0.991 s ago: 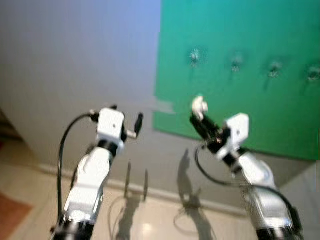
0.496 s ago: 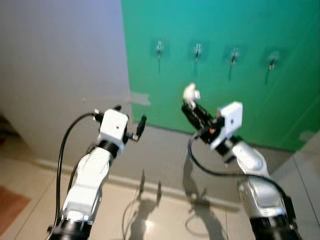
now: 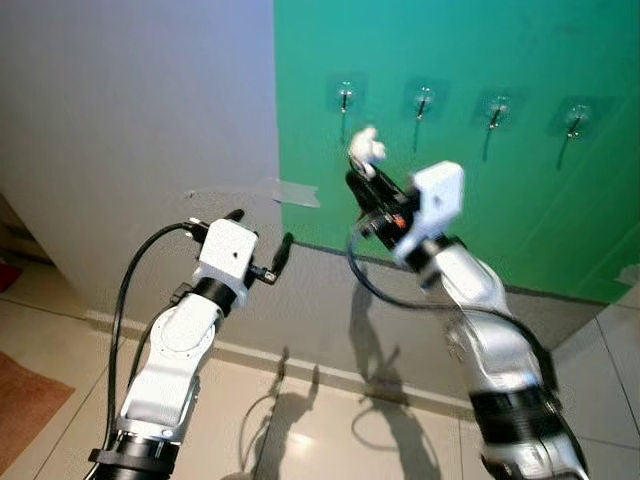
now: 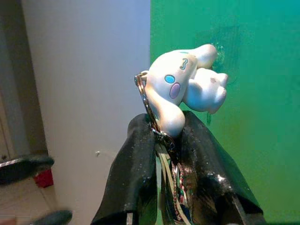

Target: Hang keys on a hook

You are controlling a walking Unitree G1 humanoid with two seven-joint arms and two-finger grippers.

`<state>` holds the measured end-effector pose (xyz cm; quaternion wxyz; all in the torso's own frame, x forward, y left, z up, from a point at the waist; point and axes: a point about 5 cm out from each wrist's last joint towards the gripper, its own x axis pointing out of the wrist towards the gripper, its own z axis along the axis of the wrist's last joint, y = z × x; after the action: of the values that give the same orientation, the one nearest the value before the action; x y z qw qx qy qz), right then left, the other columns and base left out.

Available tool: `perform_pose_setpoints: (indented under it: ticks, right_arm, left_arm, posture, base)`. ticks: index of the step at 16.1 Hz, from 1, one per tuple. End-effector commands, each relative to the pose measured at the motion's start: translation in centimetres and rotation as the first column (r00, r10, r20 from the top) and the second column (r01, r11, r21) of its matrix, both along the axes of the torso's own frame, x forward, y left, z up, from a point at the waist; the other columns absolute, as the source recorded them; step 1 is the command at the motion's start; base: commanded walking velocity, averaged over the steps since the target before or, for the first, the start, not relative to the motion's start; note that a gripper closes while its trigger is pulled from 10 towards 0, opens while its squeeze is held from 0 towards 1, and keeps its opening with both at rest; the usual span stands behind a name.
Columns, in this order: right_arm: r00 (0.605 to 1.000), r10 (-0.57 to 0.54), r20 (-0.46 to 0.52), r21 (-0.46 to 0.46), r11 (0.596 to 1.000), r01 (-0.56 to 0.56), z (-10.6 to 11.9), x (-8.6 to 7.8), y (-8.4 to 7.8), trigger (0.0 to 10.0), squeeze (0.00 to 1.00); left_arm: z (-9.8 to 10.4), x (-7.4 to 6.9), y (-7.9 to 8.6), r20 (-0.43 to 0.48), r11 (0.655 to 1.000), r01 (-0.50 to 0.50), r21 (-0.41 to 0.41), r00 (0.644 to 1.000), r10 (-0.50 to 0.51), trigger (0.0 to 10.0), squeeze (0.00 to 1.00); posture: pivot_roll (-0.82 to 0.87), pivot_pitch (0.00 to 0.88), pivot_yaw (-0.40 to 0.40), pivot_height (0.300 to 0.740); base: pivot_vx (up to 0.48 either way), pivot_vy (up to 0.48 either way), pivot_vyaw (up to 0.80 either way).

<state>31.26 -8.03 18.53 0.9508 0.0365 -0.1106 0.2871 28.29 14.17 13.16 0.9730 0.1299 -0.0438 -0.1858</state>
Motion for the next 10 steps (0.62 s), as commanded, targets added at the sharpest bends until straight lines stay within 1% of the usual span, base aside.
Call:
perform_pose_setpoints:
  ticks: [1, 2, 3, 4, 7, 9, 10]
  right_arm:
    - [1.0, -0.019, 0.019, 0.008, 1.0, 0.019, 0.7, 1.0, 0.6, 10.0, 0.0]
    - [0.999, -0.025, 0.022, 0.015, 1.0, 0.024, 1.0, 1.2, 0.6, 10.0, 0.0]
    - [0.998, -0.045, 0.032, 0.031, 0.999, 0.044, 1.6, 2.0, 0.7, 10.0, 0.0]
    - [0.998, -0.05, 0.043, 0.038, 0.998, 0.048, 2.0, 2.4, 0.9, 10.0, 0.0]
    - [0.998, 0.001, 0.059, 0.025, 1.0, -0.003, 2.8, 3.3, 2.1, 10.0, 0.0]
    - [0.999, -0.031, 0.028, 0.008, 0.999, 0.031, 2.9, 4.6, 2.4, 10.0, 0.0]
    - [0.999, -0.041, 0.028, 0.003, 0.999, 0.041, 2.9, 4.8, 2.4, 10.0, 0.0]
  left_arm:
    - [1.1, -0.2, -0.9, 0.029, 0.997, 0.078, -0.026, 0.997, -0.077, 10.0, 0.0]
    - [1.2, -0.3, -1.0, 0.033, 0.995, 0.093, -0.033, 0.995, -0.092, 10.0, 0.0]
    - [1.7, -0.5, -1.3, 0.04, 0.989, 0.143, -0.048, 0.989, -0.141, 10.0, 0.0]
    - [2.0, -0.5, -1.5, 0.045, 0.985, 0.167, -0.045, 0.985, -0.165, 10.0, 0.0]
    - [2.0, -0.4, -1.6, 0.042, 0.984, 0.174, -0.034, 0.984, -0.173, 10.0, 0.0]
    - [2.1, -0.3, -1.3, 0.04, 0.985, 0.169, -0.029, 0.985, -0.167, 10.0, 0.0]
    - [2.1, -0.3, -1.3, 0.04, 0.985, 0.168, -0.028, 0.985, -0.167, 10.0, 0.0]
  posture:
    - [0.02, 0.0, -0.008, 0.74]
    - [0.02, 0.0, -0.008, 0.74]
    - [0.02, 0.0, -0.007, 0.74]
    - [0.02, 0.0, -0.005, 0.74]
    - [0.03, 0.0, -0.008, 0.74]
    - [0.03, 0.0, -0.013, 0.74]
    - [0.03, 0.0, -0.014, 0.74]
  base:
    - [0.0, 0.0, 0.0]
    - [0.0, 0.0, 0.0]
    - [0.0, 0.0, 0.0]
    - [0.0, 0.0, 0.0]
    - [0.0, 0.0, 0.0]
    - [0.0, 0.0, 0.0]
    - [0.0, 0.0, 0.0]
